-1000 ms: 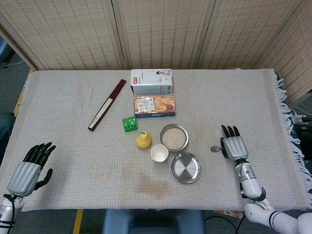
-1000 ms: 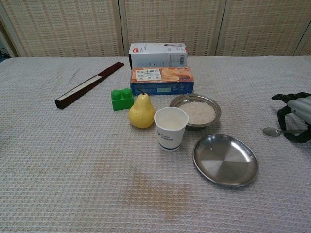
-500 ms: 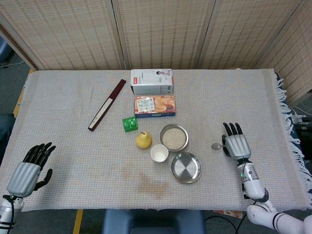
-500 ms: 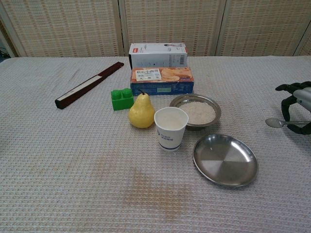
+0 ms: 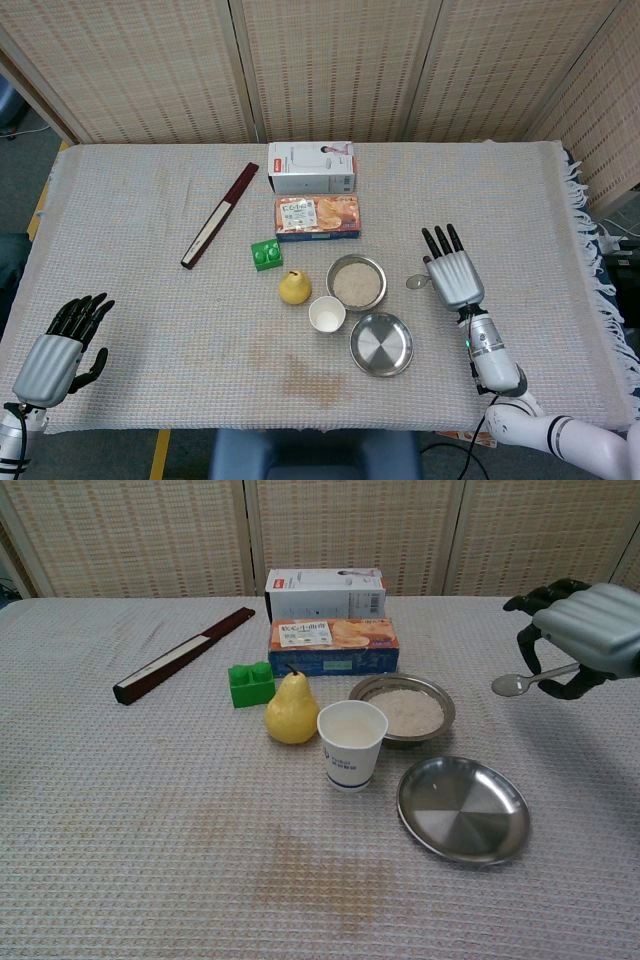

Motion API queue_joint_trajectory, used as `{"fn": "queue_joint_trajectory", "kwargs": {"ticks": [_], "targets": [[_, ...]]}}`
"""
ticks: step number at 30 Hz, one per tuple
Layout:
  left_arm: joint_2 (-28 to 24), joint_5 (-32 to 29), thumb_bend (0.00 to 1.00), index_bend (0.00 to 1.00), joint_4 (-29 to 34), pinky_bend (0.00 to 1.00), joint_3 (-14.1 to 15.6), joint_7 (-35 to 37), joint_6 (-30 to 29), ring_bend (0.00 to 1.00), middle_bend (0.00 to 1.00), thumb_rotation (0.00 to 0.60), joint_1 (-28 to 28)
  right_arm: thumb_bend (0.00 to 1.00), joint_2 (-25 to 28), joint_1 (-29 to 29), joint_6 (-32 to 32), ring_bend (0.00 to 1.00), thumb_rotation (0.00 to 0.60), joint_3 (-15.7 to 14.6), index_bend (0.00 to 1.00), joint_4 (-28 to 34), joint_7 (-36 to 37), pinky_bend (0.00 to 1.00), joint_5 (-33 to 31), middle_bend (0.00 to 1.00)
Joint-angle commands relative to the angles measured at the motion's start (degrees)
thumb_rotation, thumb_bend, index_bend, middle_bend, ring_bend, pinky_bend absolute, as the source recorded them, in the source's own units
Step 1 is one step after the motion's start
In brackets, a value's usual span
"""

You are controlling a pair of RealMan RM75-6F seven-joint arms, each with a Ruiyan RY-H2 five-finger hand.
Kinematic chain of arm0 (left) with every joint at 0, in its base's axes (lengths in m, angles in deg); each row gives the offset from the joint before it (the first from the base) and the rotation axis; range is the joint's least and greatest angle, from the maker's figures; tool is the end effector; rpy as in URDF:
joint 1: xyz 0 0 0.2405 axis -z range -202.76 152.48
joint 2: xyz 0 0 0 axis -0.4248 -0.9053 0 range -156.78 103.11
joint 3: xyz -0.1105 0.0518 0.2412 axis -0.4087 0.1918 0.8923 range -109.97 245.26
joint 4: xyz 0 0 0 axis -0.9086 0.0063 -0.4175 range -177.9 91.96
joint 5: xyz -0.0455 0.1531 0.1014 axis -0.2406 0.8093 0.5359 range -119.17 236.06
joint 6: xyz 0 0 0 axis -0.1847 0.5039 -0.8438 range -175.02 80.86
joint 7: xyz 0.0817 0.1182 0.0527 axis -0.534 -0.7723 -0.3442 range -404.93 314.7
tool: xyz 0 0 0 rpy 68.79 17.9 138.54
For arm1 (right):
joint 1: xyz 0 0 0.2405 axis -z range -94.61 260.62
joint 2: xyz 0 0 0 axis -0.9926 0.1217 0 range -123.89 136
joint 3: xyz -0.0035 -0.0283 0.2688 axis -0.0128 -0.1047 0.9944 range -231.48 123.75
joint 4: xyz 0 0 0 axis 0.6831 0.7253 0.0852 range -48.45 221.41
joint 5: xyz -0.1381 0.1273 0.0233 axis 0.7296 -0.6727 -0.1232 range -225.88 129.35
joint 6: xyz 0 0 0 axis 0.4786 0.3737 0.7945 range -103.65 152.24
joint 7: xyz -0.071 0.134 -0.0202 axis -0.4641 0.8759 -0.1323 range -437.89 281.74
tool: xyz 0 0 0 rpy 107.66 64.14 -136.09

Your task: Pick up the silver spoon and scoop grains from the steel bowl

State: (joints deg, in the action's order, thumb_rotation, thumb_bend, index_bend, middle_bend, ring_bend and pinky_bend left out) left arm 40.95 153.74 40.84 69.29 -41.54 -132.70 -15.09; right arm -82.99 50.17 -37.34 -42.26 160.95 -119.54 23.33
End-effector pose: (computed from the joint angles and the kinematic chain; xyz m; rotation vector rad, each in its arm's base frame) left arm -0.3044 0.2023 0.1554 -1.6214 -0.8114 -0.9851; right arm -0.2292 -0.3545 0.0364 1.7561 -0.4356 0.5714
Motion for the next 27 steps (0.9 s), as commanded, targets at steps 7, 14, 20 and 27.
{"fn": "queue_joint_trajectory", "kwargs": {"ticks": [7,14,20,27], "targets": [[-0.3,0.8,0.52,0.00,-0.2,0.08,0.4,1.0,-0.3,0.00,0.00,0.600,0.0,0.47,-4.8,-9.3,0.4,0.00,0.600,1.0,0.73,1.9,-22.2,0.00,-3.2,0.07],[-0.6,1.2,0.52,0.00,-0.4,0.08,0.5,1.9,-0.6,0.00,0.00,0.600,0.0,0.47,-8.1,-13.2,0.9,0.00,0.600,-1.5,0.74,-2.1,-34.7,0.00,-3.3,0.07],[-0.6,1.2,0.52,0.00,-0.5,0.08,0.5,2.2,-0.5,0.00,0.00,0.600,0.0,0.47,-9.8,-14.9,1.2,0.00,0.600,-3.1,0.74,-5.0,-41.0,0.00,-3.9,0.07],[-0.5,1.1,0.52,0.00,-0.4,0.08,0.5,1.9,-0.3,0.00,0.00,0.600,0.1,0.47,-11.3,-16.1,2.0,0.00,0.600,-4.1,0.74,-7.2,-43.7,0.00,-5.2,0.07]]}}
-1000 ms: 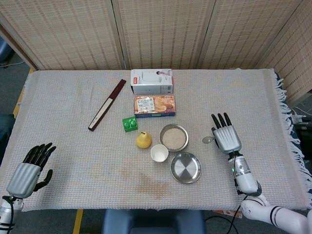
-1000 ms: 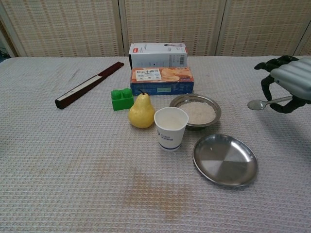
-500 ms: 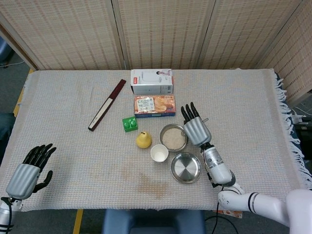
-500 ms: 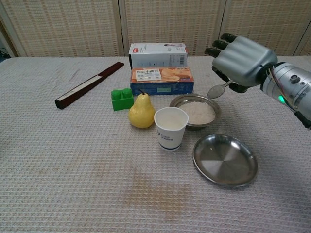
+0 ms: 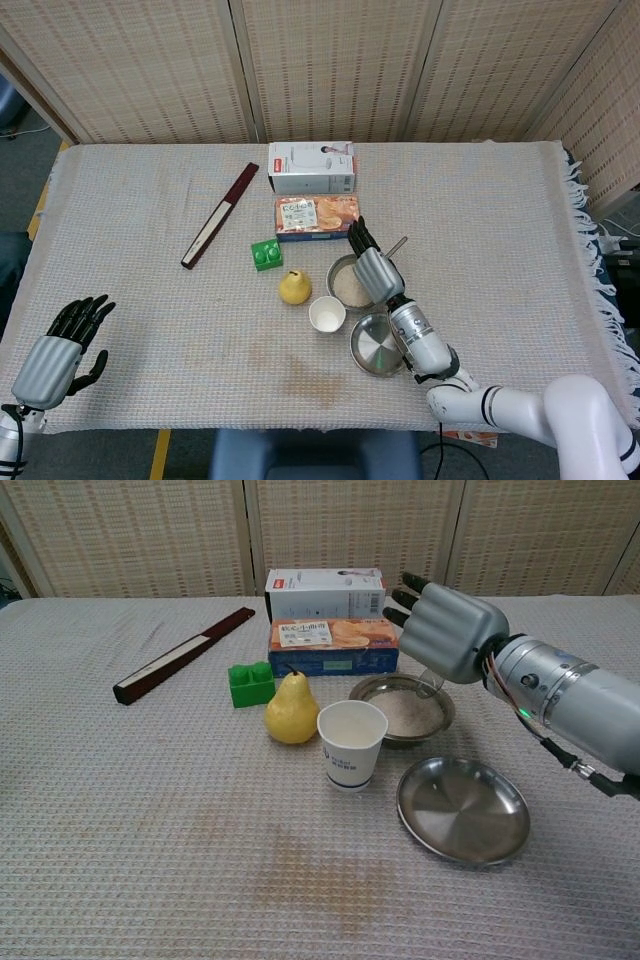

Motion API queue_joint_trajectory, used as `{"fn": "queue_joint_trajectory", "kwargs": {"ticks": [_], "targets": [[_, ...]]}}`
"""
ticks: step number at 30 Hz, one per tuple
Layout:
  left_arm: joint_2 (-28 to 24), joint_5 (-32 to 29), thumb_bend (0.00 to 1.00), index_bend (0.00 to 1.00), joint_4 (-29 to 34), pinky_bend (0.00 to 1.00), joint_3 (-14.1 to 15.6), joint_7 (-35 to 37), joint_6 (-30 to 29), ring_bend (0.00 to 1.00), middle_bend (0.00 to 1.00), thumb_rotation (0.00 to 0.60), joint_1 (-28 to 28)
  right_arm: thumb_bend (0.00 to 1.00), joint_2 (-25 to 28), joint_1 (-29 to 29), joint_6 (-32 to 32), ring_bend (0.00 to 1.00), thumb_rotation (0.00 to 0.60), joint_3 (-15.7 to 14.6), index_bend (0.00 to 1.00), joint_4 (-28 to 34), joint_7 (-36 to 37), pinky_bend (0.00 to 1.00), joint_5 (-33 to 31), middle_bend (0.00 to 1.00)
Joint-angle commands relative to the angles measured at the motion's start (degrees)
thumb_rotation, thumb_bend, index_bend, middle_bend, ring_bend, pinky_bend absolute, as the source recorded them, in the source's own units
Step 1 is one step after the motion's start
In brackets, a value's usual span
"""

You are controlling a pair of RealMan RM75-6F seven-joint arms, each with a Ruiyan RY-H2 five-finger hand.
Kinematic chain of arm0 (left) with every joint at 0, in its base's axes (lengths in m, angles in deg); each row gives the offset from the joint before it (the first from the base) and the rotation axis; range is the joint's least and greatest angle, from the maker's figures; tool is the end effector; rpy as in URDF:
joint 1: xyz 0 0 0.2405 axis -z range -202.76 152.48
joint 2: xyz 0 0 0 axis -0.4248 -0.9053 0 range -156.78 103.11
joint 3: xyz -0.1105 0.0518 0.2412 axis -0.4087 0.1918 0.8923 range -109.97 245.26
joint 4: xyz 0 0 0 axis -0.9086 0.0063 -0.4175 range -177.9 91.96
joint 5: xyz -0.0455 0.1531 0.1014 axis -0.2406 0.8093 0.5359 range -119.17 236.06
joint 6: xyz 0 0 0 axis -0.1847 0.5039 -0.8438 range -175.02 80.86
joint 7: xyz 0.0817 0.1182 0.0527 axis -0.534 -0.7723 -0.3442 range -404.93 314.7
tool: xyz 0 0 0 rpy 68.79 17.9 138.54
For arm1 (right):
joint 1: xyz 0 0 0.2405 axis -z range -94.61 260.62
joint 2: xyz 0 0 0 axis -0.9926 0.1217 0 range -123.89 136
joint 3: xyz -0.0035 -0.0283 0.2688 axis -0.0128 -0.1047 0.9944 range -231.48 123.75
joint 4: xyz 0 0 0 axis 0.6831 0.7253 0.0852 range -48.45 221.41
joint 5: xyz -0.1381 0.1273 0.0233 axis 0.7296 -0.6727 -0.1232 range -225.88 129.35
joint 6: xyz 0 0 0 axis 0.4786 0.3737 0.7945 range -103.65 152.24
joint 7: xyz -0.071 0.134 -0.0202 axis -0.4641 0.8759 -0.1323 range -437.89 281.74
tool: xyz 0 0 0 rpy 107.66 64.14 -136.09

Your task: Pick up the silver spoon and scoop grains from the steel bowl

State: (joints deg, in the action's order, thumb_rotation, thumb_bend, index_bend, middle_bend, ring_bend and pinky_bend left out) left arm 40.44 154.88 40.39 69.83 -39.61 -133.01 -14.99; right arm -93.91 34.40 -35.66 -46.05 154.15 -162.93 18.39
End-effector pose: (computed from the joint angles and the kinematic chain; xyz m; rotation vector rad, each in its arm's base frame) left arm -0.3041 0.2007 0.1570 -1.6386 -0.8224 -1.0031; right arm -0.1363 -0.3832 -0.0364 1.8489 0.3754 0.1947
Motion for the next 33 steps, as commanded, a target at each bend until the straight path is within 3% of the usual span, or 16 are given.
{"fn": "queue_joint_trajectory", "kwargs": {"ticks": [1,21,33], "targets": [[0.0,-0.1,0.52,0.00,0.1,0.08,0.0,-0.1,0.0,0.00,0.00,0.600,0.0,0.47,-0.6,-0.5,0.3,0.00,0.600,-0.3,0.74,-0.6,-0.4,0.00,-0.4,0.07],[0.1,-0.4,0.52,0.00,-0.2,0.08,-0.1,0.2,0.6,0.00,0.00,0.600,0.2,0.47,-4.2,-2.5,1.7,0.00,0.600,-1.8,0.74,-4.0,-0.2,0.00,-1.5,0.07],[-0.1,-0.1,0.52,0.00,0.0,0.08,0.1,0.2,0.3,0.00,0.00,0.600,0.1,0.47,-4.8,-1.0,2.6,0.00,0.600,0.7,0.74,-0.7,8.3,0.00,-6.8,0.07]]}}
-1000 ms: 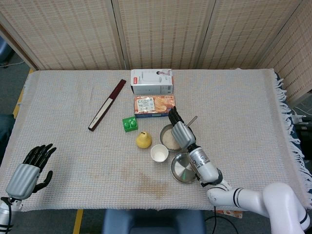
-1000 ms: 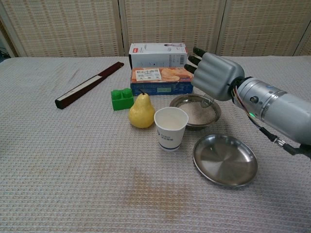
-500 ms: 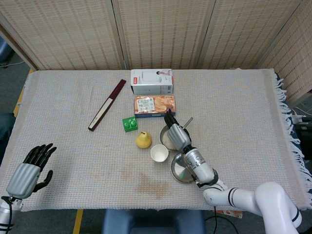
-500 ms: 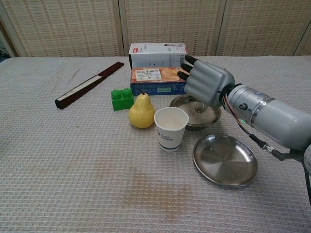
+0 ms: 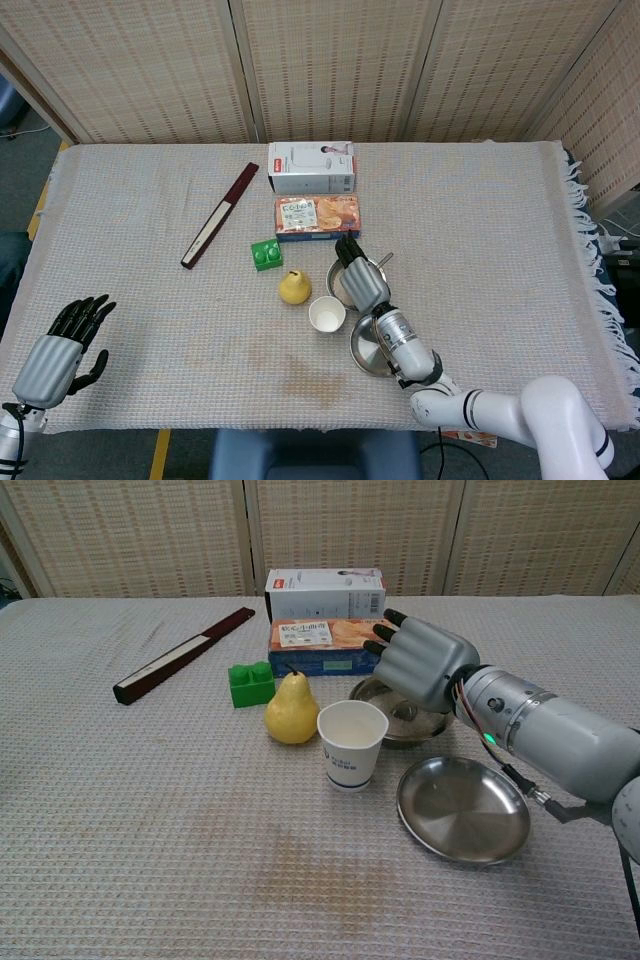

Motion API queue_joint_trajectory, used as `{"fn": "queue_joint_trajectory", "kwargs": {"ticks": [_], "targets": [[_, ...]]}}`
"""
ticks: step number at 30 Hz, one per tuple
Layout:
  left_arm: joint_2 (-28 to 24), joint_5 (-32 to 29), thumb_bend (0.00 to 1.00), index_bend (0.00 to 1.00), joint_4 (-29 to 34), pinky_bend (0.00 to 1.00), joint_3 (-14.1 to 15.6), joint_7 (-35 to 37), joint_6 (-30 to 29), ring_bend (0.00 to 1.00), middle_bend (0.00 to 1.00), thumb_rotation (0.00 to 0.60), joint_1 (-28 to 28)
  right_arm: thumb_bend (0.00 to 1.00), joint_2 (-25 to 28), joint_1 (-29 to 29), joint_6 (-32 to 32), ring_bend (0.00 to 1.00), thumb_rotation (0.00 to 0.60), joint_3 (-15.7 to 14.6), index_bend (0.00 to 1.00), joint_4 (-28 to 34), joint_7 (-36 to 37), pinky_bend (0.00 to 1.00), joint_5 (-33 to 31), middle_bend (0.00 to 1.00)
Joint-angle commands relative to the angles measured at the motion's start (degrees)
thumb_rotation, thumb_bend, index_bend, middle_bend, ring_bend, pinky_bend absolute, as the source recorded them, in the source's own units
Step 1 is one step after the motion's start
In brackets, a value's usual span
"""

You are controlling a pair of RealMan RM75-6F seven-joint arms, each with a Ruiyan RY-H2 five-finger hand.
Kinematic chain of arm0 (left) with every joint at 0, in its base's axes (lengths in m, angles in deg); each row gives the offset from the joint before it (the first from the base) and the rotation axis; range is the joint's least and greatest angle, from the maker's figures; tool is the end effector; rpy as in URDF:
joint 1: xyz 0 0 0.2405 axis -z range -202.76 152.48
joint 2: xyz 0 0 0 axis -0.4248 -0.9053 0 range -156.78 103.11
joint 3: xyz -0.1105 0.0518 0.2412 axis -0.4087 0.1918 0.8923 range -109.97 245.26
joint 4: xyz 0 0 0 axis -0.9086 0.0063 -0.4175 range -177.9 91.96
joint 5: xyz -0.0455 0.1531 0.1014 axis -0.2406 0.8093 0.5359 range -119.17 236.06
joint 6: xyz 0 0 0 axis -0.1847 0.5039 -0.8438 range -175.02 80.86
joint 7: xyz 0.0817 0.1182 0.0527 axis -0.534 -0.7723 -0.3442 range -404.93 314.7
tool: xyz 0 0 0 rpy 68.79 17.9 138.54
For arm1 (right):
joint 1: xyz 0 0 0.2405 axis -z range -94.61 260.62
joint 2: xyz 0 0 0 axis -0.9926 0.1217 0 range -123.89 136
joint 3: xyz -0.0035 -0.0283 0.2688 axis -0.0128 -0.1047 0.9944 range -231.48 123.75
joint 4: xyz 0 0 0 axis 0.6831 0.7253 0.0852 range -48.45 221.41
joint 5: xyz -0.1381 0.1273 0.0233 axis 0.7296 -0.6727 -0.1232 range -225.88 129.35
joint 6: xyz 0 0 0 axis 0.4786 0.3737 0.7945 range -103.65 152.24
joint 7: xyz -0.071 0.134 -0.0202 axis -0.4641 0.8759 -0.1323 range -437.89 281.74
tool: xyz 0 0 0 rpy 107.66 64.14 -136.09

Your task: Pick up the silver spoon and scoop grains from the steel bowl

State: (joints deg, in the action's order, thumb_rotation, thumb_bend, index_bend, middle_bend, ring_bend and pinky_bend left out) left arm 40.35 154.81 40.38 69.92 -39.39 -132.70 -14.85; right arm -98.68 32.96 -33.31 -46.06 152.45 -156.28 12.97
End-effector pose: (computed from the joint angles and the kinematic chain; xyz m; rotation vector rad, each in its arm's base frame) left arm -0.3045 0.2012 0.1567 -1.6421 -0.8281 -1.0001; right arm -0.1291 -0.3758 -0.0691 1.9456 0.1604 0.2746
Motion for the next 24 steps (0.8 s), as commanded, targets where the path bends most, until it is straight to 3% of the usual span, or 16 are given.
{"fn": "queue_joint_trajectory", "kwargs": {"ticks": [1,8,24], "targets": [[0.0,0.0,0.52,0.00,0.0,0.08,0.0,0.0,-0.1,0.00,0.00,0.600,0.0,0.47,0.1,0.6,0.2,0.00,0.600,0.9,0.74,1.3,2.2,0.00,-1.9,0.07],[0.0,-0.1,0.52,0.00,0.1,0.08,0.0,-0.2,0.2,0.00,0.00,0.600,0.1,0.47,1.1,1.0,-1.4,0.00,0.600,0.5,0.74,1.8,5.9,0.00,-0.5,0.08],[0.2,0.0,0.52,0.00,0.2,0.08,0.1,-0.9,0.2,0.00,0.00,0.600,0.0,0.47,2.3,4.5,-3.9,0.00,0.600,1.6,0.74,1.2,23.5,0.00,2.1,0.08]]}}
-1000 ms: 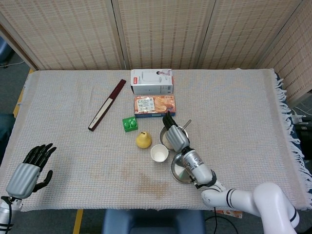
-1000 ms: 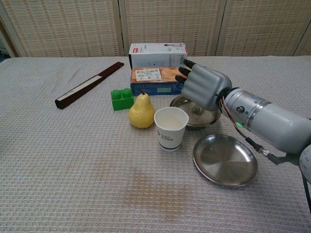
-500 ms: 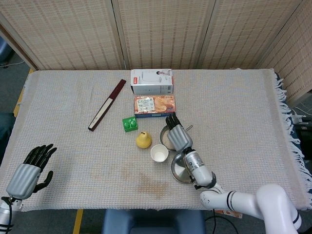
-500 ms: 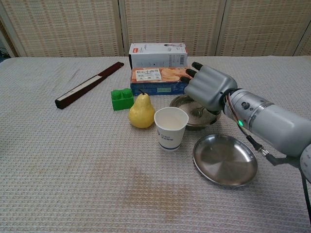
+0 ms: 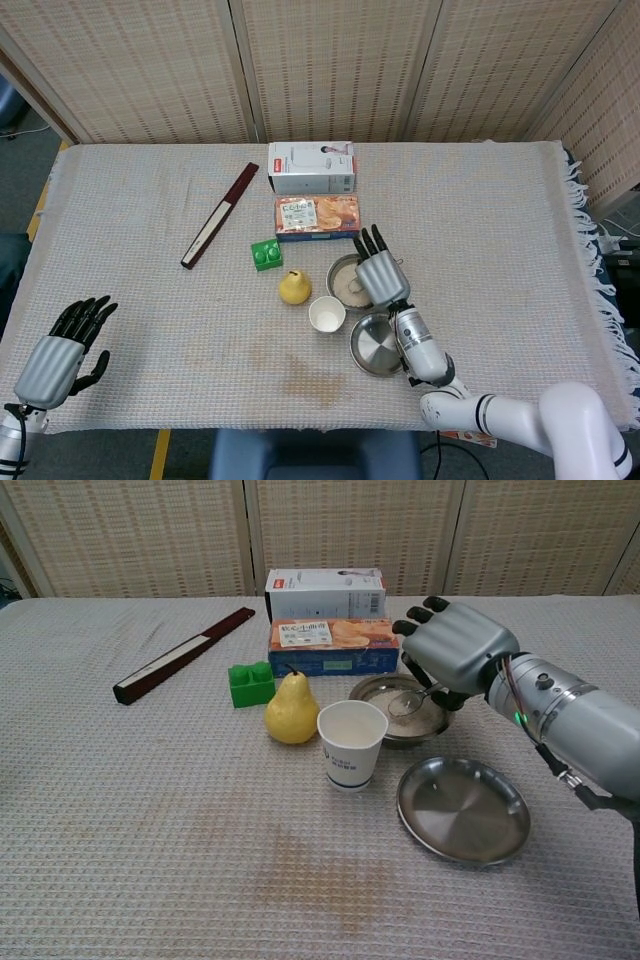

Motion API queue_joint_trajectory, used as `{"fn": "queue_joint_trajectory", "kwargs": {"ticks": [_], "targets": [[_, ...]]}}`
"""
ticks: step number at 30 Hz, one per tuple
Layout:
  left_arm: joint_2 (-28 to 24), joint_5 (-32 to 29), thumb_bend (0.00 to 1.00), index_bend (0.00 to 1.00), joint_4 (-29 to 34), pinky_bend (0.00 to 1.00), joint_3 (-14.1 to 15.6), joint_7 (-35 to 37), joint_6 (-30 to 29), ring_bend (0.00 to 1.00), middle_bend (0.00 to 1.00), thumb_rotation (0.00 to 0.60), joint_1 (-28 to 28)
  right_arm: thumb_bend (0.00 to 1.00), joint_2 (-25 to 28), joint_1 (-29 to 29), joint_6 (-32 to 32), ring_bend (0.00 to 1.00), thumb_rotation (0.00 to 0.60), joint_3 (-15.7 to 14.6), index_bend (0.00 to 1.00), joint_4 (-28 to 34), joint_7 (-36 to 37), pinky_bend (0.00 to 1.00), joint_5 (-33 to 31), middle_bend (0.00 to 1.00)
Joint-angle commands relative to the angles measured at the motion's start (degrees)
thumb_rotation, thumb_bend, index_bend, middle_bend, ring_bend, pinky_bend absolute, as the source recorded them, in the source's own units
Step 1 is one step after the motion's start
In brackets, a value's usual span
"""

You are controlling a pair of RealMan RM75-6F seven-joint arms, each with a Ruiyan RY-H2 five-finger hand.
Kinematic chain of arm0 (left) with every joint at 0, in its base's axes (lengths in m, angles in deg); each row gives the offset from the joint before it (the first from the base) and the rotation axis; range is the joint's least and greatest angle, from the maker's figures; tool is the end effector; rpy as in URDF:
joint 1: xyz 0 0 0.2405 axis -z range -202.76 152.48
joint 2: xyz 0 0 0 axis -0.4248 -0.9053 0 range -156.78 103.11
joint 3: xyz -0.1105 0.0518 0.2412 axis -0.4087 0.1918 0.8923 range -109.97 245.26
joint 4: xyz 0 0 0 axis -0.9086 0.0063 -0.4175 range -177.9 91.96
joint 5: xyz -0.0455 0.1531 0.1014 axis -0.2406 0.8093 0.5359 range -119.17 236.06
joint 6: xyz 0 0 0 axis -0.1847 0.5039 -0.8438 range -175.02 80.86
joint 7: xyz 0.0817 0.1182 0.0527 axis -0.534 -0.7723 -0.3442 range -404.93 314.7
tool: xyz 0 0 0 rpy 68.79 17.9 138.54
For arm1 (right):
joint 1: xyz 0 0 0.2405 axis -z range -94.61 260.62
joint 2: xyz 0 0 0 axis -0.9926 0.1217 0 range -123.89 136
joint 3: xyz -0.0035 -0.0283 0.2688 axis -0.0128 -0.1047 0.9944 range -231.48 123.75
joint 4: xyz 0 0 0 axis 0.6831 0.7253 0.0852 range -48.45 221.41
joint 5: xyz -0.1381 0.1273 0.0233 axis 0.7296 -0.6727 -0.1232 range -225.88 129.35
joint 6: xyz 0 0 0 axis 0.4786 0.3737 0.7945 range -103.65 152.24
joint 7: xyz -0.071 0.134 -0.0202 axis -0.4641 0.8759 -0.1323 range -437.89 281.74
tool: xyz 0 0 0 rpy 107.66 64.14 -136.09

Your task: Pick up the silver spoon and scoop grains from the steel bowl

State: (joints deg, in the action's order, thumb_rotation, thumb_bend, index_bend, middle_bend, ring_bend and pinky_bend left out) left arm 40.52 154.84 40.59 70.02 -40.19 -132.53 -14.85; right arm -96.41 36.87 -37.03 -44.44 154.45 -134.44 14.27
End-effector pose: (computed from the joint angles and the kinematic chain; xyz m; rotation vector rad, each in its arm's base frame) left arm -0.3039 0.2006 0.1548 -1.6474 -0.8239 -0.9926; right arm -0.1481 -0.3756 -0.0447 1.8692 -0.2495 0.5286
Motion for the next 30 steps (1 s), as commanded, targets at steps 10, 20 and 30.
{"fn": "queue_joint_trajectory", "kwargs": {"ticks": [10,20,30], "targets": [[0.0,0.0,0.52,0.00,0.0,0.08,0.0,-0.1,0.1,0.00,0.00,0.600,0.0,0.47,-0.9,1.2,0.3,0.00,0.600,-0.5,0.74,-3.2,4.3,0.00,1.2,0.08],[0.1,-0.1,0.52,0.00,0.1,0.08,0.0,-0.2,0.2,0.00,0.00,0.600,0.1,0.47,0.9,1.2,-1.4,0.00,0.600,0.9,0.74,0.4,5.2,0.00,2.3,0.08],[0.2,-0.2,0.52,0.00,0.2,0.08,0.0,-0.8,0.6,0.00,0.00,0.600,0.2,0.47,4.5,0.5,-3.7,0.00,0.600,3.7,0.74,9.4,5.6,0.00,3.0,0.08]]}}
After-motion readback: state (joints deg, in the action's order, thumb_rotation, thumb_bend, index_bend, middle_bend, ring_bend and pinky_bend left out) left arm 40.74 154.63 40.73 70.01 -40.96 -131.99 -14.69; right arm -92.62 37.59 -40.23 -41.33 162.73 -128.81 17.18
